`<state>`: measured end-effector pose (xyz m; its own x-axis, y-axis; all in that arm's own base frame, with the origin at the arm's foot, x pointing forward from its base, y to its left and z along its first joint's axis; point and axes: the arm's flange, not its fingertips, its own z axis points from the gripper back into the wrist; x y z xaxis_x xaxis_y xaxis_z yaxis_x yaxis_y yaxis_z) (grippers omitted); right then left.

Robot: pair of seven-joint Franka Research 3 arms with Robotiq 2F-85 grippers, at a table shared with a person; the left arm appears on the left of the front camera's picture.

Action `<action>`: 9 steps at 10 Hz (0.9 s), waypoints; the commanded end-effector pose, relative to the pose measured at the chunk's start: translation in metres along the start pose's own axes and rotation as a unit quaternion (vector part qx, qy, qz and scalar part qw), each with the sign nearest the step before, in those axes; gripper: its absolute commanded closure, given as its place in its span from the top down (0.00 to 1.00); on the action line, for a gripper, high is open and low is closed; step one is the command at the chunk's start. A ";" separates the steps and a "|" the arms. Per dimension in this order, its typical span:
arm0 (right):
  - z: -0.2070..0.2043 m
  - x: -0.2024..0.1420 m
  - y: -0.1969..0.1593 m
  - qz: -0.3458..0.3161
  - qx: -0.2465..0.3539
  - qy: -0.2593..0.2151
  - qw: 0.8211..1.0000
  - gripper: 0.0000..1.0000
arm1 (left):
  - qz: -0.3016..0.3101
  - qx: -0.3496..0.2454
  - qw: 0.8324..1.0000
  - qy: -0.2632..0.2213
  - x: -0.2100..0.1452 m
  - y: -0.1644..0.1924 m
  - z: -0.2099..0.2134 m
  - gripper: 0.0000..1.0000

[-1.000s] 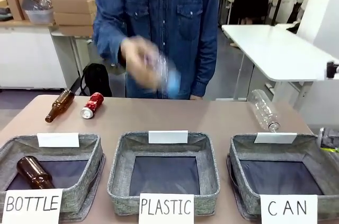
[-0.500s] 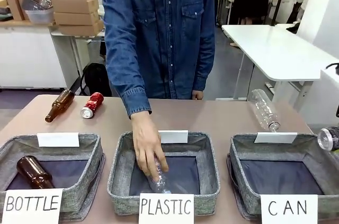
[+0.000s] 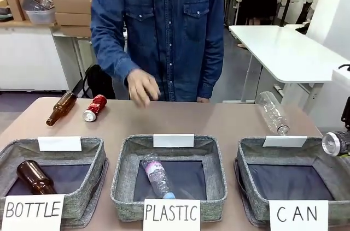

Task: Sort the can waste into the basket.
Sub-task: Pick up the can waste from the table and place it in the right Fabric basket.

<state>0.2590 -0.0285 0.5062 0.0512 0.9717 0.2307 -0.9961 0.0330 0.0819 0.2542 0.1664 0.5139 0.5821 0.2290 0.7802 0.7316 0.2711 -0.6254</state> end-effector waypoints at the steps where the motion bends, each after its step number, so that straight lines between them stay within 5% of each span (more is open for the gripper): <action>1: 0.000 -0.002 -0.003 0.011 -0.007 -0.013 1.000 0.96 | -0.009 -0.007 1.000 -0.008 0.001 -0.001 -0.001 1.00; 7: 0.001 0.001 -0.004 -0.017 -0.012 -0.022 1.000 1.00 | -0.009 -0.007 1.000 -0.008 0.001 -0.001 -0.001 1.00; 9: 0.018 0.017 -0.007 -0.171 0.085 -0.115 0.975 1.00 | -0.009 -0.007 1.000 -0.008 0.001 -0.001 -0.001 1.00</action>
<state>0.2608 -0.0247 0.5098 0.2208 0.9230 0.3152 -0.9678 0.1674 0.1878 0.2542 0.1664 0.5140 0.5819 0.2290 0.7803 0.7317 0.2713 -0.6253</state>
